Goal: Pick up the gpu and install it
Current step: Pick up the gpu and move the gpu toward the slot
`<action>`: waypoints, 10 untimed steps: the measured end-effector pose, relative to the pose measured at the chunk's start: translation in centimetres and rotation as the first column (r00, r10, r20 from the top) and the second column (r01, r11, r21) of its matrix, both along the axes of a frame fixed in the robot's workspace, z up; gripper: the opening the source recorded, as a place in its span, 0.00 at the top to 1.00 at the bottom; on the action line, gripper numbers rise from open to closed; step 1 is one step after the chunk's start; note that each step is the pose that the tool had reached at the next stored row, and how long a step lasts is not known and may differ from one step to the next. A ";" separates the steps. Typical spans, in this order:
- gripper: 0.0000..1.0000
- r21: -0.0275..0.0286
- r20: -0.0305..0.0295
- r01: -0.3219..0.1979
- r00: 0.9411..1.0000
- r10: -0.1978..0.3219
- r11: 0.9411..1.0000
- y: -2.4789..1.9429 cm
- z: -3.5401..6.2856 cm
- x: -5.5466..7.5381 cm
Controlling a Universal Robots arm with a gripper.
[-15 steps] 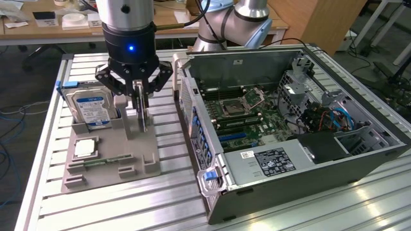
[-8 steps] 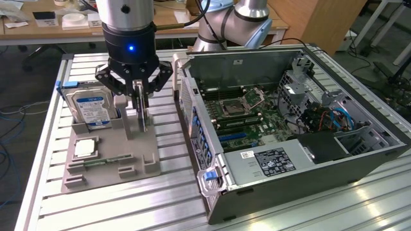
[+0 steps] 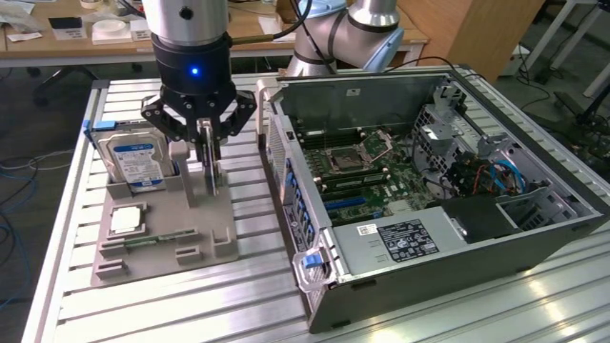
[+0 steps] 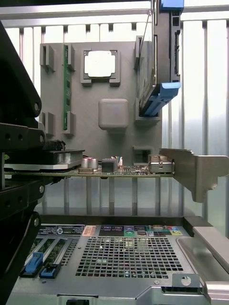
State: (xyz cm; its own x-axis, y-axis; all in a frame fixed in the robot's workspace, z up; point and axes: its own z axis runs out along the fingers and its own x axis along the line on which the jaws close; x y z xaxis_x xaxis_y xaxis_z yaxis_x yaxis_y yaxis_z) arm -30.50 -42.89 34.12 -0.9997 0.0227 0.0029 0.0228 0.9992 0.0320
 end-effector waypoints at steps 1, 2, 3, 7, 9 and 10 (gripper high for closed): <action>0.72 0.000 0.000 0.000 1.000 0.000 1.000 0.00 0.29 0.0; 0.72 0.000 0.000 0.000 1.000 0.000 1.000 0.01 0.57 0.0; 0.72 0.000 0.000 0.000 1.000 0.000 1.000 0.00 0.89 0.0; 0.72 0.000 0.001 0.000 1.000 0.000 1.000 0.01 2.40 0.0; 0.72 0.000 0.001 0.000 1.000 0.000 1.000 0.01 3.25 0.0; 0.72 0.000 0.001 0.000 1.000 0.000 1.000 0.01 3.72 0.0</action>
